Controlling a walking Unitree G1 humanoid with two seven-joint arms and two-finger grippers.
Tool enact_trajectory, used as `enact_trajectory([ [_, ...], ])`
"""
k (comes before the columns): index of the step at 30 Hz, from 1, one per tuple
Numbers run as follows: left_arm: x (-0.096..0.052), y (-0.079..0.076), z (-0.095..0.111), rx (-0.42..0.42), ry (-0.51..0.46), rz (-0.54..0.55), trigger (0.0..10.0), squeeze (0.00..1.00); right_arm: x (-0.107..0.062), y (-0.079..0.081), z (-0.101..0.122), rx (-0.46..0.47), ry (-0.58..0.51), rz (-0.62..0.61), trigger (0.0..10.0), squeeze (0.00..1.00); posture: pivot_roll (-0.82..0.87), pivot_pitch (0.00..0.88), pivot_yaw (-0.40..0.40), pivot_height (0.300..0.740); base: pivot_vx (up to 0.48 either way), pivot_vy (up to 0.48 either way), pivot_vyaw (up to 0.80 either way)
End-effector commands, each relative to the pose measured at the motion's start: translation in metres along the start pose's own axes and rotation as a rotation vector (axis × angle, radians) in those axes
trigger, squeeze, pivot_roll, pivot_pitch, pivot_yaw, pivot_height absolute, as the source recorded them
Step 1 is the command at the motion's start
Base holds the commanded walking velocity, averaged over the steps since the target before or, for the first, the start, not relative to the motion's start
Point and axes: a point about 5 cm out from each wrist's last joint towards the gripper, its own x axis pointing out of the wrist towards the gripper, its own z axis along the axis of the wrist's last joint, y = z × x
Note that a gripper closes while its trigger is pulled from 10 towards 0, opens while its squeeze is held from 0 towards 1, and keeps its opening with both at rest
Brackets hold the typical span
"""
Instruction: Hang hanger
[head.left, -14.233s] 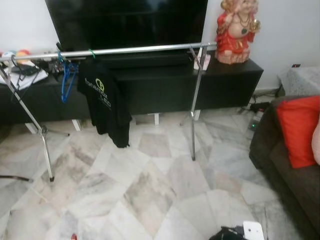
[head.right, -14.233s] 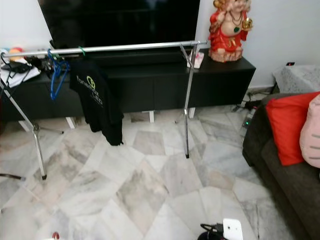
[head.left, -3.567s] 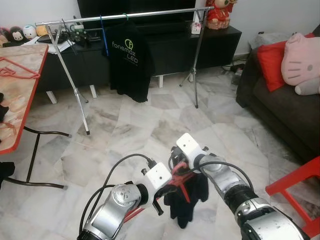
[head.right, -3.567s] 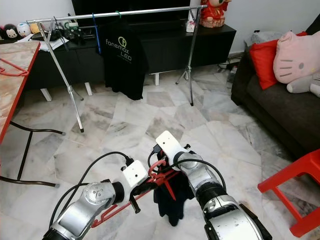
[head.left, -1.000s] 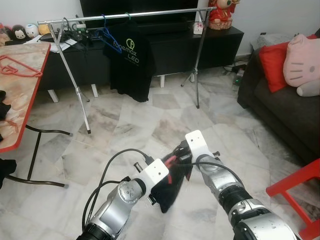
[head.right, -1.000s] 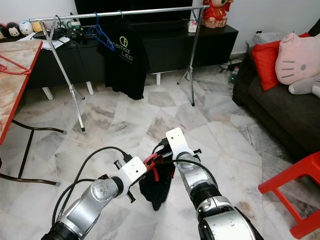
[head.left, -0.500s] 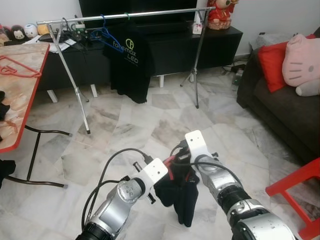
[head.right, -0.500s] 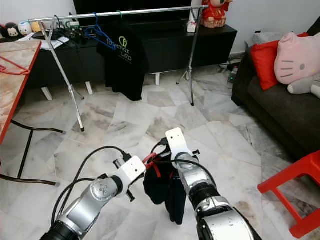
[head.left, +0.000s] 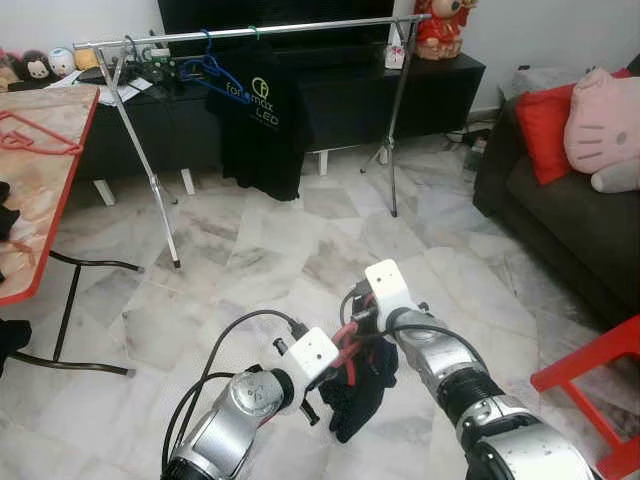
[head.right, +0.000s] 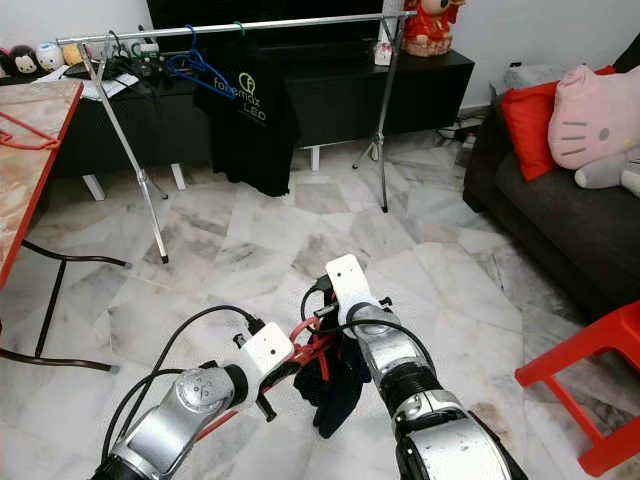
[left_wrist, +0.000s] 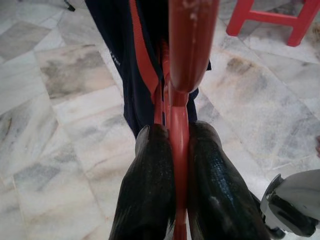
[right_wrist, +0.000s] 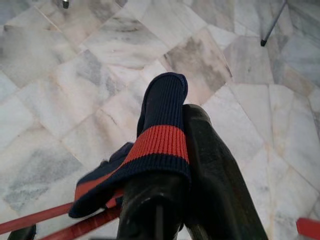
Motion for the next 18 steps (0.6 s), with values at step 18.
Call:
enact_trajectory([
  [18,0.0,0.03,0.025,-0.144,-0.255,0.292,10.0,0.0,-0.005,-0.016,0.031,0.241,-0.121,0.006,10.0,0.0,0.0,0.0,-0.077,0.74,0.0,0.0,0.0],
])
